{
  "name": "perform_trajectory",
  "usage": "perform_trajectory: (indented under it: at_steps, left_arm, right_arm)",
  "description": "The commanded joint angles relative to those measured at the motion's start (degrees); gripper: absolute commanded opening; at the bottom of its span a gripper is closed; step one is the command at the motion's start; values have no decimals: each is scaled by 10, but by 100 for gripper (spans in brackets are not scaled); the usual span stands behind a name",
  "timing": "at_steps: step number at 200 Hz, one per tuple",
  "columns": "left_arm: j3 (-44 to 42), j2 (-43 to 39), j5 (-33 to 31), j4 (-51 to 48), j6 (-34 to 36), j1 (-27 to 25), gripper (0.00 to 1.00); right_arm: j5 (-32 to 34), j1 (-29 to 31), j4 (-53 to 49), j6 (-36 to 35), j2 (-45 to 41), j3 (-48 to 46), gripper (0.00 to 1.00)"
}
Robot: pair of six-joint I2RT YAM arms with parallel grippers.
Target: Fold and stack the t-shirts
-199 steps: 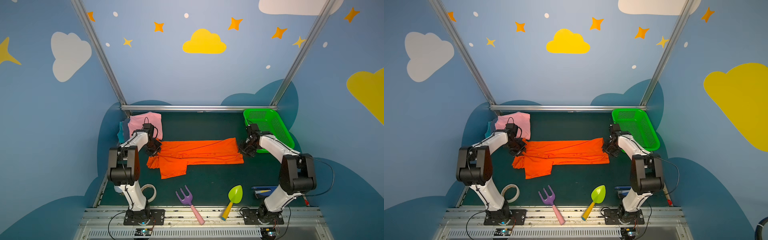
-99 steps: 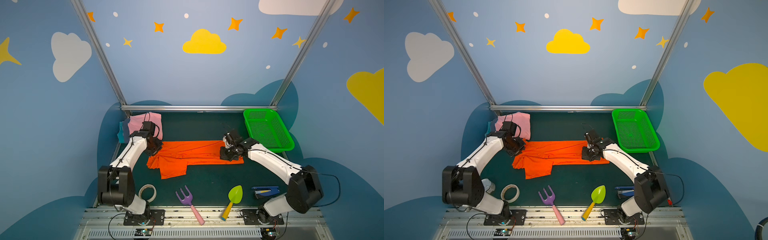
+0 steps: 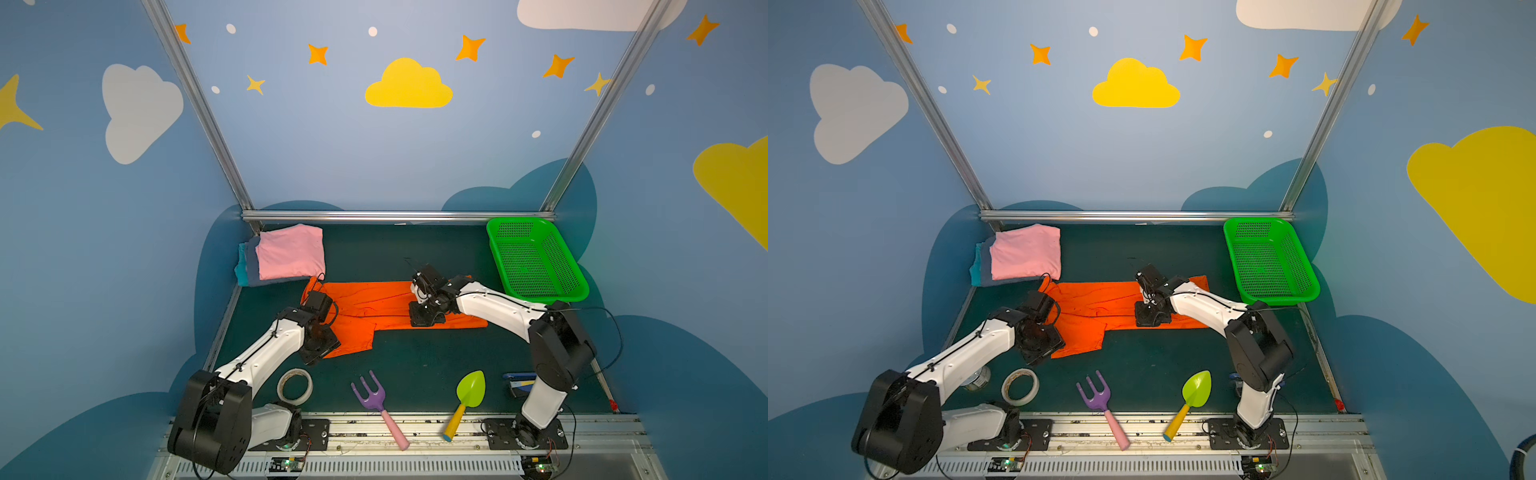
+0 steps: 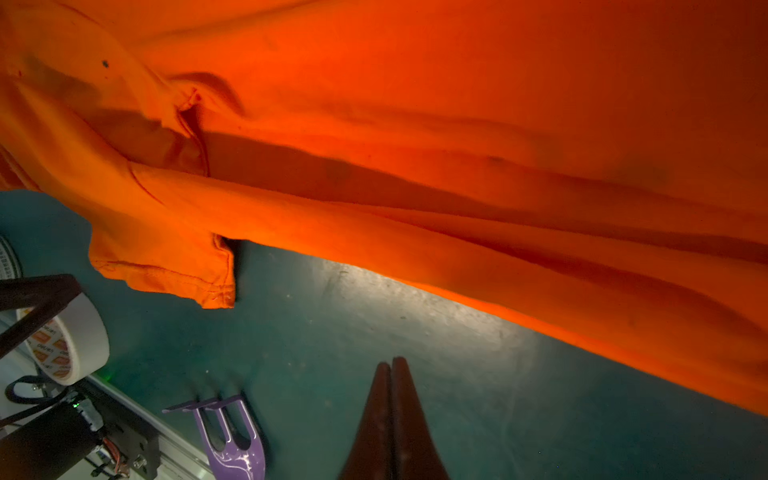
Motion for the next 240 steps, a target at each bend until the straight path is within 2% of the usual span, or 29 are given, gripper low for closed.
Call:
perform_trajectory:
  at_steps: [1,40,50,66,87,119,170,197,240]
  left_arm:
    - [-7,29,-9,43,-12,-10,59]
    - [-13,76,-16,68,-6,-11,46]
    - [-9,86,-17,71,-5,-11,38]
    - [4,101,-16,69,-2,-12,17]
    - [35,110,-14,50,5,-11,4]
    - [110,101,-2,1,20,-6,4]
    - [245,110,38,-35,37,30,4]
    - [301,156,53,-21,41,50,4]
    - [390,271,100,0,38,76,5]
  right_arm:
    - [-15,17,-5,-8,39,26,0]
    - [-23,23,-6,-2,86,65,0]
    - [-21,24,-10,-2,98,77,0]
    - [-14,22,-19,-2,119,97,0]
    - [-3,17,-32,-3,140,124,0]
    - [-5,1,-48,-10,159,172,0]
    - [-3,-29,-76,-25,205,247,0]
    - [-8,-38,-81,-26,212,266,0]
    - [-2,-39,-68,-29,154,227,0]
